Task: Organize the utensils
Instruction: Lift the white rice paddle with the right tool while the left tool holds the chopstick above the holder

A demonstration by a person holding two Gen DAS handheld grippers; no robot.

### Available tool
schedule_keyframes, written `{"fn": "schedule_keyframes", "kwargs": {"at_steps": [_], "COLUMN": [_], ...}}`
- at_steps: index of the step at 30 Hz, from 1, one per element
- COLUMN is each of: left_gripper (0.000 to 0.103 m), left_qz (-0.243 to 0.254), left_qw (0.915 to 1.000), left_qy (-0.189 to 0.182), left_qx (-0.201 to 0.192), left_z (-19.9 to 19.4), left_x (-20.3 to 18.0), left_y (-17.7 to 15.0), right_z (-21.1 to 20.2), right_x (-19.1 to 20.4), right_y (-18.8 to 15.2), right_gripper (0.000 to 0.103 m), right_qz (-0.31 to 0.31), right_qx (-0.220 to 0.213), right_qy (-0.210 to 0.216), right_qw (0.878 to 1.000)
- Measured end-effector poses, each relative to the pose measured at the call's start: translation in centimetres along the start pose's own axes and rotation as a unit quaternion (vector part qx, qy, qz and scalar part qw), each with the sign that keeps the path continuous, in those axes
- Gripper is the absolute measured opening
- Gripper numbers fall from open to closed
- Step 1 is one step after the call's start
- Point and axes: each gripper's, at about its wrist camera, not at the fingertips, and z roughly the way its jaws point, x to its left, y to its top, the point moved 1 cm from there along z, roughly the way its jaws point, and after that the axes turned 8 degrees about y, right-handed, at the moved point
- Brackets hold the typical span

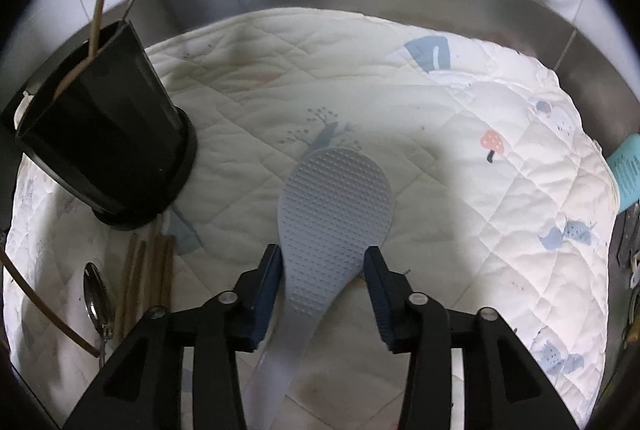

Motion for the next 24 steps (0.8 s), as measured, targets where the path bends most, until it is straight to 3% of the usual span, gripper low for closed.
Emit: {"fn": "schedule_keyframes", "kwargs": {"at_steps": [10,12,24], "left_gripper": [0.007,0.007,0.007], "left_qz": [-0.001,0.000,-0.002], "left_qw": [1.0000,1.0000,1.0000], "left_qy": [0.000,0.000,0.001], "left_qx": [0.002,0.003,0.004], "left_z": [0.3,0.4,0.9], "left_x": [-0.1,-0.1,0.0], "left_y": [0.1,0.1,0.4], "right_z": [0.3,0.3,-0.8], "right_x": [-1.4,-1.5,-1.9], "right_y": [-0.7,-0.8,-1.8], "right_gripper": [0.051,0.043,0.030], "right_qz": [0.030,0.033,0.022], "right_qx": [0.006,0.006,0.006], "right_qy": [0.020,0.018,0.039], "right_qw": [0.999,0.999,0.999]}}
